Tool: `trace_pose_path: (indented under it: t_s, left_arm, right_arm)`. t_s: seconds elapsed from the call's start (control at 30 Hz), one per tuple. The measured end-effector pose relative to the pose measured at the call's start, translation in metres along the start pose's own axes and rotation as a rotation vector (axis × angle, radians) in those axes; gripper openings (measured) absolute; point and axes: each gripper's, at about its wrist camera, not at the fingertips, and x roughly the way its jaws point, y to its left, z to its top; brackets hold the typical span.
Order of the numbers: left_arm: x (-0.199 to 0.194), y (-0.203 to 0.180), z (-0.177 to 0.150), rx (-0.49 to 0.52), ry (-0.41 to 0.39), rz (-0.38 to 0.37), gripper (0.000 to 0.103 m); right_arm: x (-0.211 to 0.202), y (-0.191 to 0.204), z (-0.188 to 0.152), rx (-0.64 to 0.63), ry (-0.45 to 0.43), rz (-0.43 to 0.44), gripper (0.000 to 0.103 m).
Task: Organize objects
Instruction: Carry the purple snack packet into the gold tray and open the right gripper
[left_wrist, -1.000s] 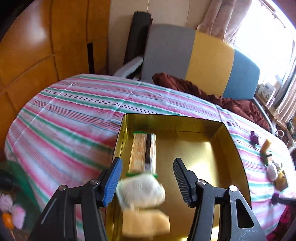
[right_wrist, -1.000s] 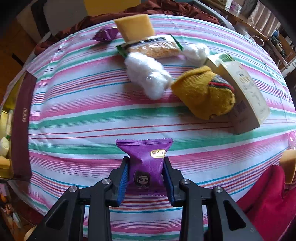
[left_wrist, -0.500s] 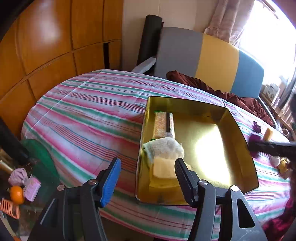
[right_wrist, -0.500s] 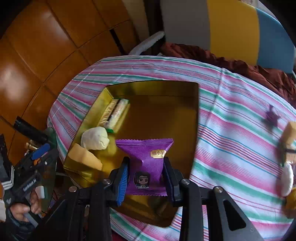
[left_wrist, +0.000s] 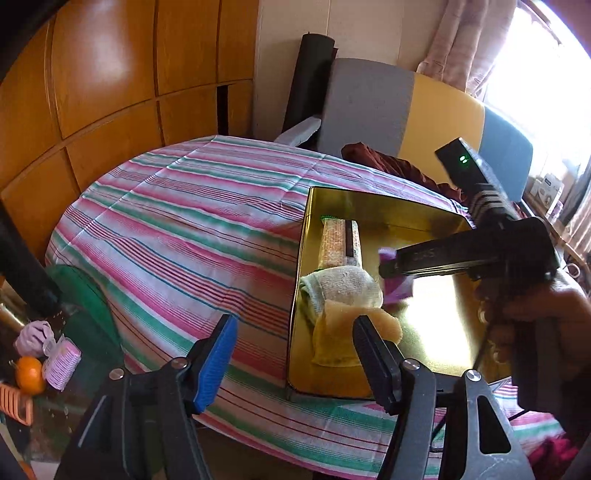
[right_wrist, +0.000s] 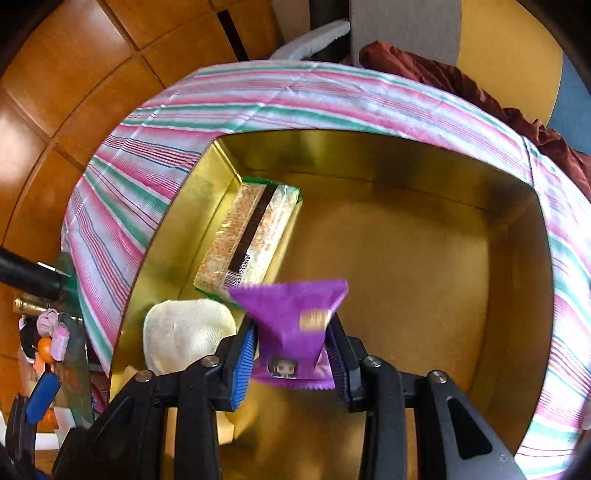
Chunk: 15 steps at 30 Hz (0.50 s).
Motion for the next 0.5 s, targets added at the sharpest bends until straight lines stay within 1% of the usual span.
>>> trace_pose_path:
  t_s: [0.03, 0.07, 0.1, 0.17, 0.2, 0.3, 0.43, 0.5]
  left_arm:
    - [0.0, 0.0, 0.0, 0.0, -0.001, -0.001, 0.068]
    - [0.0, -0.001, 0.0, 0.001, -0.002, 0.001, 0.07]
    - [0.0, -0.001, 0.0, 0.001, -0.005, 0.004, 0.07]
    - [-0.001, -0.003, 0.0, 0.004, -0.007, 0.007, 0.07]
    - [-0.001, -0.003, 0.0, 0.005, -0.009, 0.01, 0.07]
    - [-0.001, -0.006, -0.001, 0.007, -0.013, 0.017, 0.071]
    - [-0.007, -0.011, -0.001, 0.008, -0.026, 0.023, 0.073]
    - [-0.011, -0.015, -0.001, 0.006, -0.037, 0.023, 0.075]
  right_arm:
    - [0.004, 0.0, 0.001, 0.005, 0.009, 0.008, 0.048]
    - [0.006, 0.001, 0.001, 0.008, 0.016, 0.017, 0.054]
    - [0.007, 0.001, 0.0, 0.011, 0.018, 0.03, 0.057]
    - [0.005, -0.001, -0.002, 0.015, 0.004, 0.053, 0.059]
    - [0.001, -0.002, -0.004, 0.019, -0.005, 0.054, 0.062]
    - [-0.014, -0.008, -0.013, 0.02, -0.043, 0.057, 0.064]
    - [-0.043, -0.015, -0.034, 0.003, -0.104, 0.038, 0.065]
    - [-0.057, -0.019, -0.046, -0.006, -0.134, 0.02, 0.07]
